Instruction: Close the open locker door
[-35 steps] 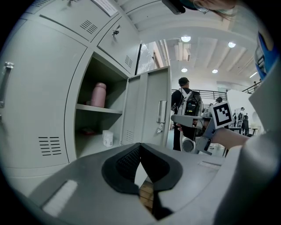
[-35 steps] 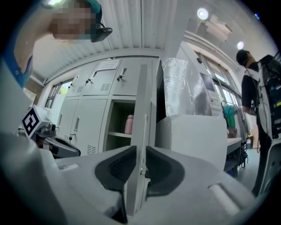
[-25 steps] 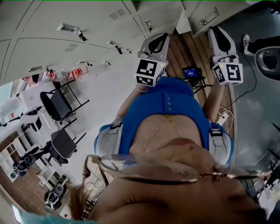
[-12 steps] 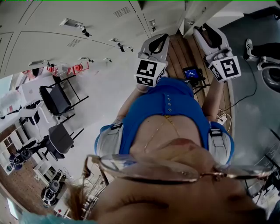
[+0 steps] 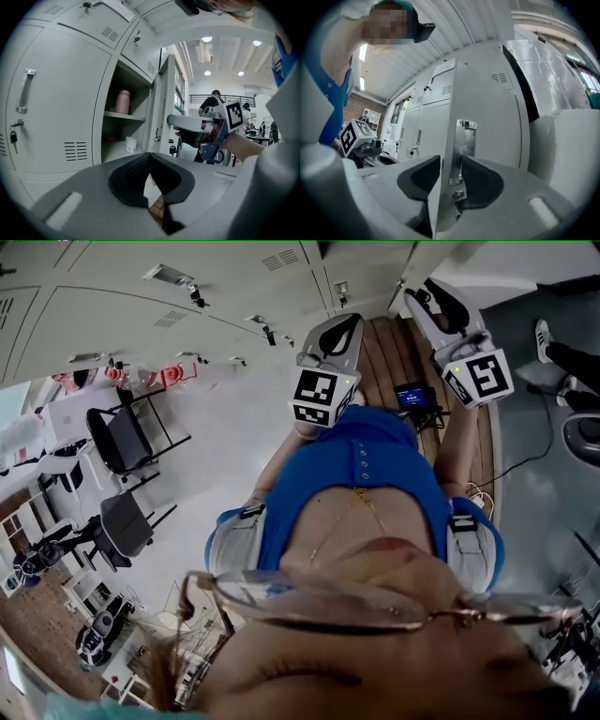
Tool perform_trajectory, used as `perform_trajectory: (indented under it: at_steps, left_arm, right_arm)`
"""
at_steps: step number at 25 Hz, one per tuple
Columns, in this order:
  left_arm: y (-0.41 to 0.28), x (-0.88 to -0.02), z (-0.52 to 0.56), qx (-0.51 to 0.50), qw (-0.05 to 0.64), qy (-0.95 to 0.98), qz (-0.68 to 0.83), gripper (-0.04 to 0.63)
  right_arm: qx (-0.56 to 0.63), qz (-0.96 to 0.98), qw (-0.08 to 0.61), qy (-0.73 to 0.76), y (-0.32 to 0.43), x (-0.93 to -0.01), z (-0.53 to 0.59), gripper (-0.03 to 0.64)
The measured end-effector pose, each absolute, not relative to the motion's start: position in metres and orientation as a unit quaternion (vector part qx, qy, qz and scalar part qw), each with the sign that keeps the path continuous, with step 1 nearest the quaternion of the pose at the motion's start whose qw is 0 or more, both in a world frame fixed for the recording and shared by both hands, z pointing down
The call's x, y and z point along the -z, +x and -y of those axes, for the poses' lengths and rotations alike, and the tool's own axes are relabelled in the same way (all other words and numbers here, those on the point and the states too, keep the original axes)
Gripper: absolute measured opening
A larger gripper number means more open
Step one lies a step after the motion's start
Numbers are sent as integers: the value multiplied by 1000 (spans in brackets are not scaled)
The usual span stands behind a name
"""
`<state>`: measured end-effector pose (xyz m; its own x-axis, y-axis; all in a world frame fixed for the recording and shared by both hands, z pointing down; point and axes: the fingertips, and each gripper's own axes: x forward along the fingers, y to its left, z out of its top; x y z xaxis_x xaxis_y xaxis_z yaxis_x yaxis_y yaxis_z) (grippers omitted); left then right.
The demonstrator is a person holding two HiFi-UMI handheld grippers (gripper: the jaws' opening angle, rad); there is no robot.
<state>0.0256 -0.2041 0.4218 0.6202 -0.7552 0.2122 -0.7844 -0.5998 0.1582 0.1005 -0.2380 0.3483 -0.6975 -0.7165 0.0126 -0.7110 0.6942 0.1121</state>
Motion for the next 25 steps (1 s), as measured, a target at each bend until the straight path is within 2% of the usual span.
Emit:
perform_trajectory:
  at_steps: [25]
  left_arm:
    - [-28, -421, 219, -52, 127, 869, 476, -2]
  right_arm:
    - [18, 930, -1, 367, 38, -350, 287, 123]
